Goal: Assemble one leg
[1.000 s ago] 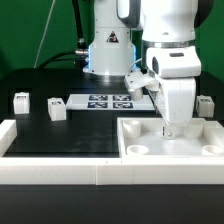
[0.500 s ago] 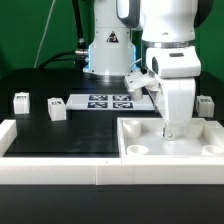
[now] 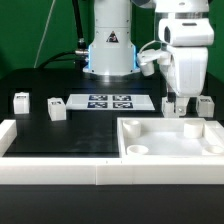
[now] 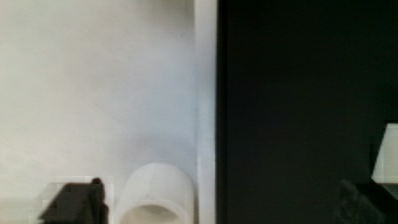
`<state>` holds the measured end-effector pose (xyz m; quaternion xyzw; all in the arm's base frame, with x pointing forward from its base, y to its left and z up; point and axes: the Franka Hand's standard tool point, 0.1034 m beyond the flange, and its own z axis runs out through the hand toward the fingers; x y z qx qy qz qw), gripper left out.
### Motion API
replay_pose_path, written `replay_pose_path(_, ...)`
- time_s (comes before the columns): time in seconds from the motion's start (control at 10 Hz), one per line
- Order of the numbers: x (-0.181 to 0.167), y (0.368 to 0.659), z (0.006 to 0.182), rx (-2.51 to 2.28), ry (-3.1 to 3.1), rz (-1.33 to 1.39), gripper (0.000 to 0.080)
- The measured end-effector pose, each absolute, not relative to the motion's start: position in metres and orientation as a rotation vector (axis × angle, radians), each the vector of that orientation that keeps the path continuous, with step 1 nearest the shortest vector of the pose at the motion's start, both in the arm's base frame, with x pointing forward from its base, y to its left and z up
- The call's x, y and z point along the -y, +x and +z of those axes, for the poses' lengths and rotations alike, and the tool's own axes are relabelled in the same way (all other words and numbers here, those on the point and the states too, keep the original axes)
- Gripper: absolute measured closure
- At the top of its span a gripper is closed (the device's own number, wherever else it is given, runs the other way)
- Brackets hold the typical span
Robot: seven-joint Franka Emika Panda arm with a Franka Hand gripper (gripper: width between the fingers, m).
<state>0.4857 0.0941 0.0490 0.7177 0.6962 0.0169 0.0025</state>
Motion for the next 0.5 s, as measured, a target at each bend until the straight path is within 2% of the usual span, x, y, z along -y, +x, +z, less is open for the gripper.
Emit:
replay_pose_path(0.3, -0.0954, 0.484, 0.0514, -2.127, 2.302, 0.055, 0.015)
replay_pose_path(0.5, -0.0962, 0.4838, 0.0513, -1.881, 2.516, 0.057, 0.015)
